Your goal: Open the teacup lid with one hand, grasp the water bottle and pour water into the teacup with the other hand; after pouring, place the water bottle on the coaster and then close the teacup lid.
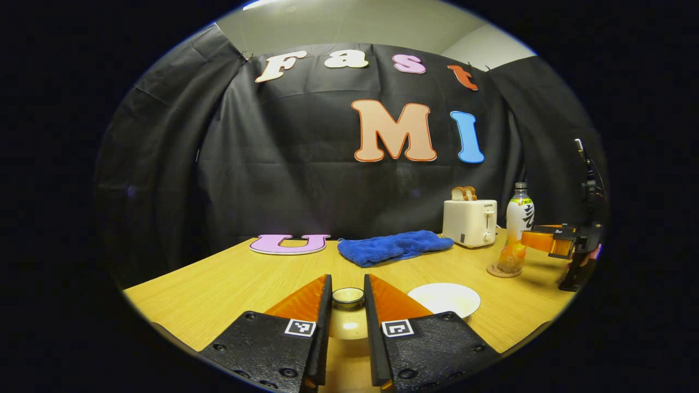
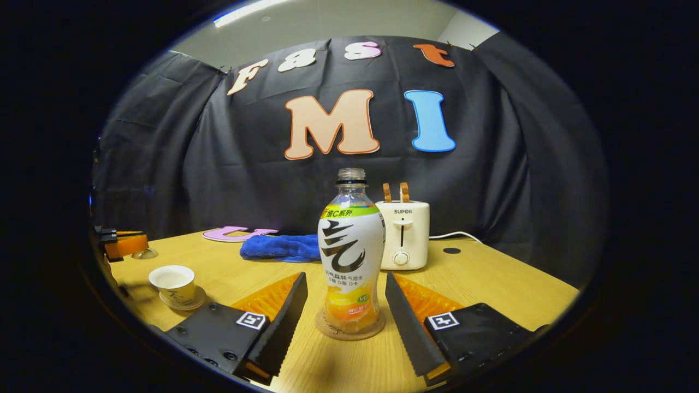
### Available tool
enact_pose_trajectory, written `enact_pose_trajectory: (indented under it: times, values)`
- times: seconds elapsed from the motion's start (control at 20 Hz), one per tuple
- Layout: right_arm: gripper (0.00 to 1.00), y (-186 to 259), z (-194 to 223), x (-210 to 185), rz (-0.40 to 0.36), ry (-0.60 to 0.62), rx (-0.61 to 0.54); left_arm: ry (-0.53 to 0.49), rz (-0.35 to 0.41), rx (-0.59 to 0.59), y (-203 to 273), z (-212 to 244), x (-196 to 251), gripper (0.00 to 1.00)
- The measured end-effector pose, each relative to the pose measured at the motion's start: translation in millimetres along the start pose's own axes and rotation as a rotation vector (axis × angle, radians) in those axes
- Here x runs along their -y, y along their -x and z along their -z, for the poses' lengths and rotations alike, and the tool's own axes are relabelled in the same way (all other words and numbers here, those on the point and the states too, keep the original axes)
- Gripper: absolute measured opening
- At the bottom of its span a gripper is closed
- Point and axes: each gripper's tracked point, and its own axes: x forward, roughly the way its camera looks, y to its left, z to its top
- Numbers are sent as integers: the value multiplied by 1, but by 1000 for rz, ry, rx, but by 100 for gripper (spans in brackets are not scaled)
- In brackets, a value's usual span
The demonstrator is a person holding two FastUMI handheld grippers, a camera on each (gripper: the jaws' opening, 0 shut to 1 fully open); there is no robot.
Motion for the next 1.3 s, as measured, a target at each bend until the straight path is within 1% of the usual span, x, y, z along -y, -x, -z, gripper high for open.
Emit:
enact_pose_trajectory:
  times: [0.05,0.1,0.15,0.25,0.3,0.35,0.4,0.45,0.5,0.55,0.6,0.7,0.85,0.9,1.0,1.1,1.2,1.3]
  values:
    - [91,5,1,0,1,0,-1,0,11,-1,-1,0,4,29]
    - [88,9,1,0,2,0,0,1,20,1,-2,0,6,29]
    - [91,14,0,0,2,0,6,1,28,2,-2,0,9,30]
    - [90,22,-7,1,4,-7,37,2,48,4,-4,0,14,29]
    - [91,25,-4,1,4,-2,28,3,63,4,-5,-1,19,29]
    - [93,28,-4,0,0,-4,33,3,85,5,-6,0,25,29]
    - [91,31,-5,0,-1,-4,32,4,113,5,-7,-1,32,29]
    - [93,34,-4,1,-2,-4,32,5,145,6,-8,-1,40,29]
    - [89,37,-5,0,-2,-5,34,6,178,6,-9,-1,48,29]
    - [89,39,-5,0,-1,-4,34,6,209,5,-10,-1,56,29]
    - [93,39,-5,0,-1,-4,35,7,233,4,-11,-1,62,29]
    - [93,42,-5,-1,-3,-5,32,5,278,3,-13,-1,73,29]
    - [88,43,-5,0,1,-4,33,4,333,3,-14,-1,87,29]
    - [93,42,-5,0,1,-5,33,2,352,2,-14,-1,91,29]
    - [93,42,-5,1,1,-5,32,-11,389,-5,-13,1,99,29]
    - [93,42,-5,1,0,-5,32,-22,406,-15,-14,2,103,29]
    - [93,42,-5,0,-3,-5,32,-28,408,-33,-16,5,103,29]
    - [93,42,-5,0,-4,-5,32,-43,422,-65,-18,11,108,29]
